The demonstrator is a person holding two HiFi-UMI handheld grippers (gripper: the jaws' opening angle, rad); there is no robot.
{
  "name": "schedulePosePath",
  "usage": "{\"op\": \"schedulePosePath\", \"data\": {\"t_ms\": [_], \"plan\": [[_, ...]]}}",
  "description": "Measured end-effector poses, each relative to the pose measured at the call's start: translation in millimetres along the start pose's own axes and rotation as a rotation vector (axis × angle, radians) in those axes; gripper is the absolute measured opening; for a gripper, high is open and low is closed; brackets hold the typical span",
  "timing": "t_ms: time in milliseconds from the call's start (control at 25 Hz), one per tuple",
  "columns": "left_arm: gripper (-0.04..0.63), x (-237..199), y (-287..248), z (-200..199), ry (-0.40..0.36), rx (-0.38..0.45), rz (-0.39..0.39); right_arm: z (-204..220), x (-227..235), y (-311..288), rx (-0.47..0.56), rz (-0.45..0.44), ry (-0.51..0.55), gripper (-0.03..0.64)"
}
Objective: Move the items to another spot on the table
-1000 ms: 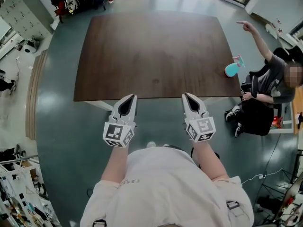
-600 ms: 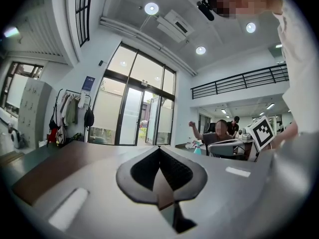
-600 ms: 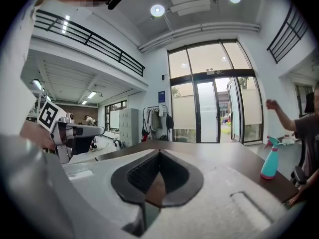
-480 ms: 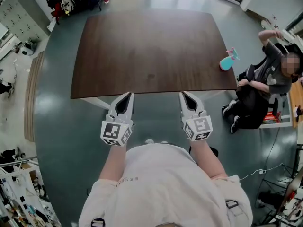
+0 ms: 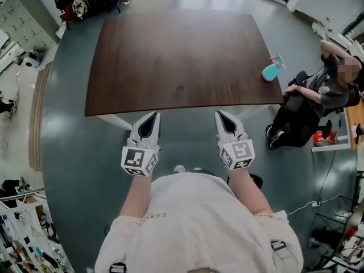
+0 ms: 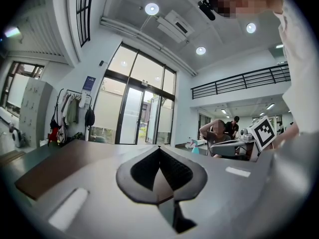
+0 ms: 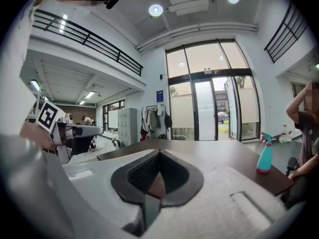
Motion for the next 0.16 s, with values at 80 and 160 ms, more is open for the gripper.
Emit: {"op": "schedulePosePath", "data": {"t_ms": [80, 160], "plan": [[0.015, -0.2, 3.0, 0.2, -0.002, -0.001, -0.003, 0.5, -2.6, 0.7, -0.001, -0.004, 0.0, -0.009], [0.015, 0.3, 5.4, 0.2, -0.004, -0.001, -0.006, 0.5, -4.1, 1.9, 0.0, -0.007, -0.001, -0.009]]}}
Point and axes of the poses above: the fingertips, and each gripper's own axes: y backward along the fingers, x to its right, z out of its underside, the point moved 7 cm from there along y, backward along the fingers, and after that the axes turned 1 degree about -z, right-handed, at the moved point
